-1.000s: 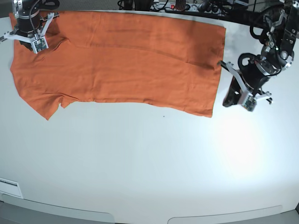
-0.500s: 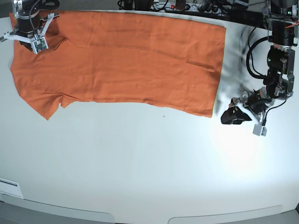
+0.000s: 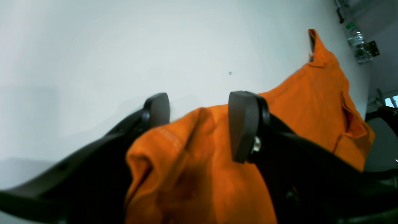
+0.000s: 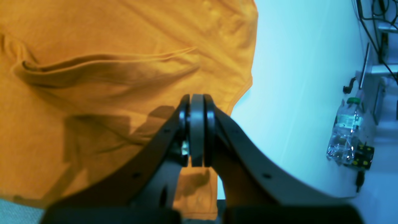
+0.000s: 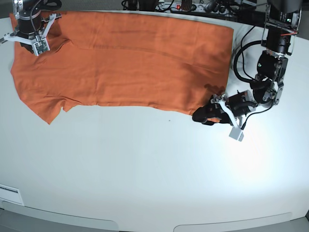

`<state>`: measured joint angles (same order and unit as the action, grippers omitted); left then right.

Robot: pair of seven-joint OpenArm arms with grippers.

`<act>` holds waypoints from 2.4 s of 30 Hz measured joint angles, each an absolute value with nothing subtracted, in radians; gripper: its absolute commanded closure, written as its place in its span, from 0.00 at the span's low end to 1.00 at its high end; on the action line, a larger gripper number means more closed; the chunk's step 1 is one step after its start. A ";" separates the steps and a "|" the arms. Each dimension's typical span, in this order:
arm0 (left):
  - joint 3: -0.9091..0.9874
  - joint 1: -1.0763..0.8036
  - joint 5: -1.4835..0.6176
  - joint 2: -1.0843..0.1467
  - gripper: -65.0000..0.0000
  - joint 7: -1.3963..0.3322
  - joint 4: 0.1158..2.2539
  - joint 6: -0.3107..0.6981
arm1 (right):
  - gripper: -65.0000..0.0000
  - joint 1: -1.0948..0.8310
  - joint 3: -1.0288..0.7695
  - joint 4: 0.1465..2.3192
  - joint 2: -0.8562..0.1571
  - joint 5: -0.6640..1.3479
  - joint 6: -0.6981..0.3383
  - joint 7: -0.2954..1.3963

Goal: Fold the T-shirt properly
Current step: 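Move the left gripper to the hem corner of the shirt, then move the right gripper to the other hem corner and grasp both corners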

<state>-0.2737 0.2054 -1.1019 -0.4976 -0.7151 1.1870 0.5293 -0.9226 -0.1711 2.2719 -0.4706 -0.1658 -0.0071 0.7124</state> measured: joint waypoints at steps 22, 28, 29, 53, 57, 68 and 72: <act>-0.221 0.200 -1.014 -0.484 1.00 -0.754 1.189 0.539 | 0.49 -0.496 -0.170 2.174 -0.467 0.014 -0.023 0.609; -0.220 0.200 -0.993 -0.484 1.00 -0.746 1.190 0.540 | 0.49 -0.200 -0.170 1.806 -0.464 0.260 -0.192 0.658; -0.220 0.200 -0.989 -0.484 1.00 -0.744 1.190 0.540 | 0.49 -0.150 -0.169 1.748 -0.466 0.299 -0.220 0.673; -0.220 0.197 -0.987 -0.484 1.00 -0.736 1.190 0.540 | 0.50 0.362 -0.074 0.797 -0.630 1.106 -0.701 1.083; -0.220 0.197 -0.987 -0.484 1.00 -0.736 1.190 0.540 | 0.50 0.363 -0.047 0.798 -0.631 1.112 -0.705 1.082; -0.220 0.197 -0.987 -0.484 1.00 -0.734 1.190 0.540 | 0.70 0.360 -0.047 0.800 -0.635 1.130 -0.708 1.159; -0.220 0.197 -0.987 -0.484 1.00 -0.734 1.190 0.540 | 1.00 0.345 -0.047 0.799 -0.635 1.126 -0.708 1.113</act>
<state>-0.2203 0.1974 -0.9867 -0.4843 -0.7338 1.1900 0.5396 0.3454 -0.0471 0.7986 -0.6346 1.1259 -0.7078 1.1126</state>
